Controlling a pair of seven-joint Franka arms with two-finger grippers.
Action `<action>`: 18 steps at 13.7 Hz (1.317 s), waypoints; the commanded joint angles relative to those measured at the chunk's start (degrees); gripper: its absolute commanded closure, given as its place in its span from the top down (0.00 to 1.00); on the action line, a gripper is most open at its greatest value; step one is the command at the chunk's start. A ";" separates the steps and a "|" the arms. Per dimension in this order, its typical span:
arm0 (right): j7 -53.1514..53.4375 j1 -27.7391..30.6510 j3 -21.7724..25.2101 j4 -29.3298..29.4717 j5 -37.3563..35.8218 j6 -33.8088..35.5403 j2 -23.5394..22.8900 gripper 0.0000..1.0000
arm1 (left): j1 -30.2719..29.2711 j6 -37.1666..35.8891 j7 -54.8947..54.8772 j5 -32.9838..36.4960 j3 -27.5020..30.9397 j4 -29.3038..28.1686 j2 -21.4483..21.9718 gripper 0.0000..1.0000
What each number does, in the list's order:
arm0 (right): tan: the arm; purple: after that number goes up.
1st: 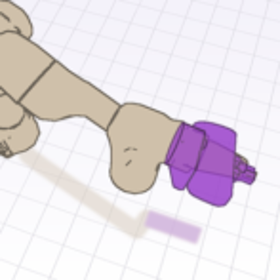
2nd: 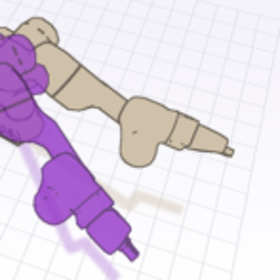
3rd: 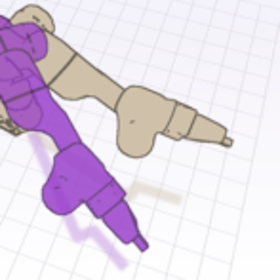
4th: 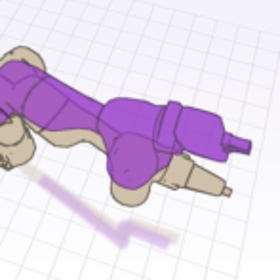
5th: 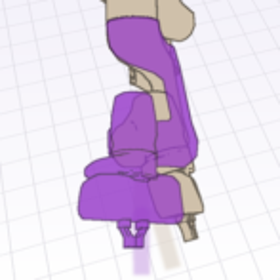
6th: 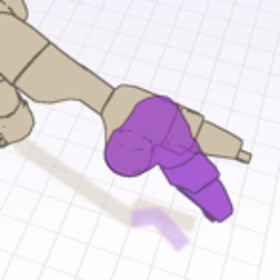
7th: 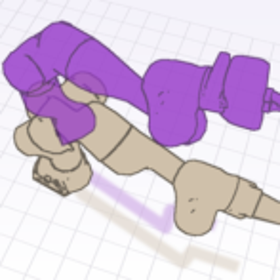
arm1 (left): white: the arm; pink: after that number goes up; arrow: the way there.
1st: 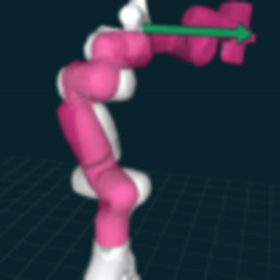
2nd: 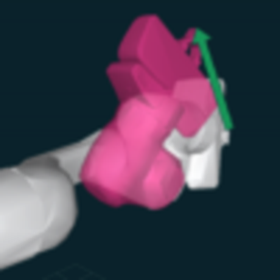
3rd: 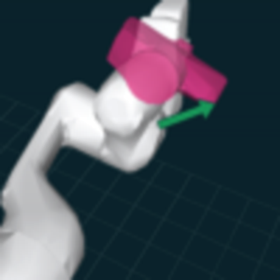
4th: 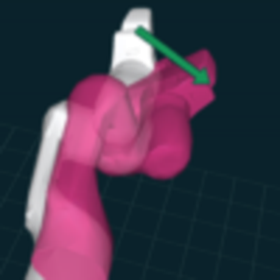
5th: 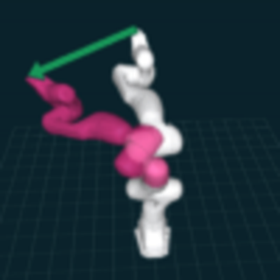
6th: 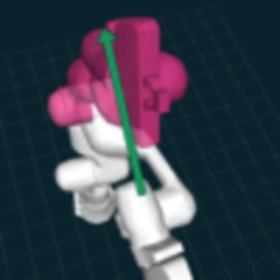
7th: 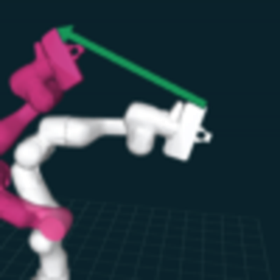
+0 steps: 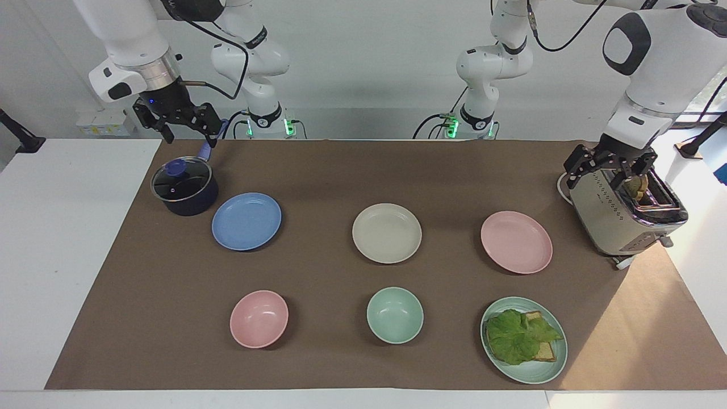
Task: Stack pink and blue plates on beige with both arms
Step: 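Reach the left gripper toward the rim of the pink plate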
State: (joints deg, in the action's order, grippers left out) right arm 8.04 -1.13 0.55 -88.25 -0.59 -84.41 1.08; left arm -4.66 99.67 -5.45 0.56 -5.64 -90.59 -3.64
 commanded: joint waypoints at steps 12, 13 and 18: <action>-1.71 0.78 -0.02 -1.40 1.46 -1.29 1.20 1.00 | 0.01 8.24 0.09 0.58 0.63 -12.57 1.09 1.00; -1.71 0.78 -0.02 -1.40 1.46 -1.20 1.20 1.00 | -0.17 10.61 -0.08 0.67 0.72 -15.12 1.00 1.00; -1.62 0.78 -0.02 -1.48 1.46 -1.20 1.20 1.00 | -2.37 24.94 -0.61 0.67 0.72 -24.01 -3.74 1.00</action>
State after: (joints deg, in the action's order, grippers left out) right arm 8.04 -1.13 0.55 -88.25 -0.59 -84.46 1.08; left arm -6.56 119.38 -5.62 0.57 -4.78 -111.55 -6.01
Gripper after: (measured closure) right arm 0.000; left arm 0.000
